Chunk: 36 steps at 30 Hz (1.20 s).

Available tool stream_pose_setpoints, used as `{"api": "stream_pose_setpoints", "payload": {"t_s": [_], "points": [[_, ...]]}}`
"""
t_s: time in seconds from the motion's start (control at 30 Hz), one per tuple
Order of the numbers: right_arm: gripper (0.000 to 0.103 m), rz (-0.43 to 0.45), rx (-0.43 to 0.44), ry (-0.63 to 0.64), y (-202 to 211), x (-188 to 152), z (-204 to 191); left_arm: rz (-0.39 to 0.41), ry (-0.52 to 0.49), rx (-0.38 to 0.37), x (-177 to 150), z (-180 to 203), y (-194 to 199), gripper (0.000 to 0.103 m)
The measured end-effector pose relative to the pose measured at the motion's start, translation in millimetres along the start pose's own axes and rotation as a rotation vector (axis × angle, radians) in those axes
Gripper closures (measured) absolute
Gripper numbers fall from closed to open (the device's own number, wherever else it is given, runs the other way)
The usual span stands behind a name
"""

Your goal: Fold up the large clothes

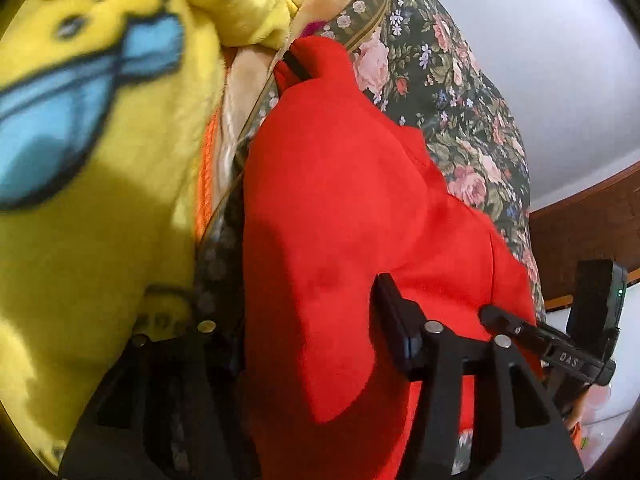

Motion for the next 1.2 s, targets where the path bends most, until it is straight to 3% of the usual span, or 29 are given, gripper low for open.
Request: {"api": "stream_pose_setpoints", "payload": {"t_s": [0.17, 0.27, 0.4, 0.5, 0.63, 0.9, 1.2], "points": [[0.061, 0.074, -0.129, 0.117, 26.9, -20.2, -6.3, 0.012, -0.112, 0.099, -19.1, 19.5, 36.6, 0.034], [0.047, 0.105, -0.237, 0.235, 29.7, -38.7, -13.0, -0.007, -0.184, 0.14, -40.9, 27.3, 48.9, 0.032], [0.045, 0.125, -0.345, 0.352, 34.0, -63.3, -12.6, -0.064, -0.258, 0.27, -78.7, 22.3, 52.9, 0.031], [0.045, 0.136, -0.371, 0.354, 45.5, -77.1, -9.7, -0.097, -0.256, 0.344, -102.4, 10.5, 59.4, 0.031], [0.045, 0.146, -0.292, 0.29, 75.4, -91.3, -16.5, -0.087, -0.237, 0.36, -120.4, 15.3, 80.7, 0.031], [0.045, 0.368, -0.179, 0.285, 174.8, -111.3, -68.3, 0.127, -0.351, 0.401, -109.4, 84.8, 181.1, 0.031], [0.045, 0.723, 0.004, 0.364, 310.0, -166.9, -145.5, 0.542, -0.492, 0.364, -102.3, 211.0, 333.1, 0.031]]}}
Point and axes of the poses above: each gripper's, at about its wrist camera, not at the fingertips, and y roughly against the way its jaws point, z to its right, x to its top, the point moved 8 cm from there along -y, roughly the way its jaws point, and after that the axes turned 15 degrees about -y, right-handed, at the moved point
